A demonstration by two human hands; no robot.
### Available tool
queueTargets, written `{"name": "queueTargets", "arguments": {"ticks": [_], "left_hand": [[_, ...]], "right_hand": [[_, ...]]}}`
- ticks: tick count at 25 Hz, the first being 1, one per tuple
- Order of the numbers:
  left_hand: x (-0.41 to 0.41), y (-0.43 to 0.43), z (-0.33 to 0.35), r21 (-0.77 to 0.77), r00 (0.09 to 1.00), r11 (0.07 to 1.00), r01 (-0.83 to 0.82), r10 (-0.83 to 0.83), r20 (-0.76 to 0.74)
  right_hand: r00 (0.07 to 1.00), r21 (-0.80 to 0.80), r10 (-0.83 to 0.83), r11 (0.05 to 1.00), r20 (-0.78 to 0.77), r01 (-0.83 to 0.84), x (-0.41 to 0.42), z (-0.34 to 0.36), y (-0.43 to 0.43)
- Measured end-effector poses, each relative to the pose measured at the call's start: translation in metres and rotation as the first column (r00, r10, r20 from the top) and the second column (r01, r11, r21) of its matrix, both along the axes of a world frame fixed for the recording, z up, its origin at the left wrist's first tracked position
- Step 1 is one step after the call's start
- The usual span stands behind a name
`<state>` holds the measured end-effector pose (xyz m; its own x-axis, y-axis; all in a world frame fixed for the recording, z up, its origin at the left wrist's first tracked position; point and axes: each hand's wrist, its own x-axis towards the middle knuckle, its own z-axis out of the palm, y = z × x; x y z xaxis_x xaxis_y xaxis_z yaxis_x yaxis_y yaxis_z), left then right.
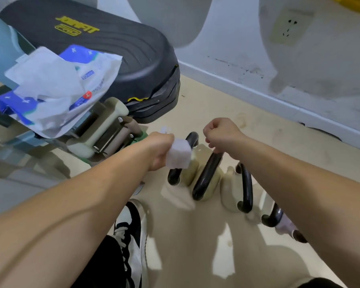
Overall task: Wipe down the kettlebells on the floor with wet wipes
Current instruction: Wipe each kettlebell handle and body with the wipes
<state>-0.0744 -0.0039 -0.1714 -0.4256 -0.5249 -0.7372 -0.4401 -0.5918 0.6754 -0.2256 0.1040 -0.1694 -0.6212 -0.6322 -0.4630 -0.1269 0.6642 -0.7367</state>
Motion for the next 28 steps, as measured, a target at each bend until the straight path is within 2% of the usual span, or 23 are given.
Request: {"name": "queueTargets", "arguments": {"ticks": [2,4,5,7,8,10,12,13,15,16,19,20,22,25,26,28], "left_hand": [[0.003,-0.014,-0.018,-0.185,0.990,0.982,-0.023,0.048,0.133],[-0.006,-0.018,-0.017,-0.353,0.955,0.934,0.051,0.058,0.291],[-0.015,-0.017,-0.007,-0.444,0.935,0.895,0.042,0.121,0.333],[-0.031,-0.021,0.000,-0.583,0.894,0.777,0.236,0.062,0.444],[-0.035,-0.023,-0.009,-0.655,0.923,0.711,0.257,0.020,0.383],[-0.029,-0.007,-0.031,-0.759,0.917,0.516,0.398,-0.232,0.323],[-0.014,0.024,-0.061,-0.720,0.816,0.432,0.543,-0.472,0.333],[-0.007,0.042,-0.072,-0.689,0.789,0.425,0.586,-0.491,0.368],[0.005,0.063,-0.088,-0.654,0.783,0.431,0.622,-0.362,0.506],[0.009,0.070,-0.090,-0.651,0.763,0.400,0.646,-0.297,0.575],[0.019,0.082,-0.085,-0.660,0.715,0.275,0.699,-0.280,0.640],[0.016,0.077,-0.083,-0.654,0.704,0.264,0.709,-0.304,0.642],[-0.007,0.060,-0.079,-0.606,0.669,0.284,0.743,-0.341,0.660],[-0.050,0.029,-0.077,-0.539,0.688,0.431,0.723,-0.383,0.617],[-0.052,0.028,-0.079,-0.553,0.701,0.434,0.711,-0.368,0.612],[-0.033,0.043,-0.081,-0.614,0.690,0.315,0.724,-0.318,0.650]], "right_hand": [[0.951,0.114,0.254,0.965,-0.175,-0.237,-0.003,-0.010,-0.016],[0.897,0.186,0.385,0.918,-0.215,-0.349,-0.004,-0.021,-0.027],[0.894,0.181,0.400,0.912,-0.200,-0.368,-0.005,-0.027,-0.030],[0.909,0.141,0.382,0.922,-0.168,-0.361,-0.011,-0.037,-0.032],[0.915,0.118,0.372,0.927,-0.156,-0.357,-0.015,-0.043,-0.033],[0.925,0.085,0.350,0.936,-0.148,-0.341,-0.021,-0.051,-0.031],[0.922,0.087,0.351,0.936,-0.163,-0.340,-0.023,-0.058,-0.029],[0.918,0.100,0.362,0.931,-0.163,-0.350,-0.023,-0.060,-0.029],[0.927,0.108,0.351,0.935,-0.132,-0.339,-0.023,-0.060,-0.030],[0.937,0.102,0.330,0.942,-0.117,-0.319,-0.023,-0.058,-0.031],[0.947,0.101,0.314,0.946,-0.067,-0.307,-0.028,-0.057,-0.029],[0.949,0.107,0.313,0.946,-0.036,-0.308,-0.030,-0.056,-0.028],[0.948,0.121,0.317,0.940,0.025,-0.318,-0.033,-0.057,-0.028],[0.935,0.115,0.340,0.930,0.099,-0.350,-0.034,-0.057,-0.030],[0.935,0.108,0.337,0.931,0.112,-0.349,-0.034,-0.056,-0.030],[0.943,0.088,0.315,0.942,0.107,-0.324,-0.034,-0.055,-0.029]]}}
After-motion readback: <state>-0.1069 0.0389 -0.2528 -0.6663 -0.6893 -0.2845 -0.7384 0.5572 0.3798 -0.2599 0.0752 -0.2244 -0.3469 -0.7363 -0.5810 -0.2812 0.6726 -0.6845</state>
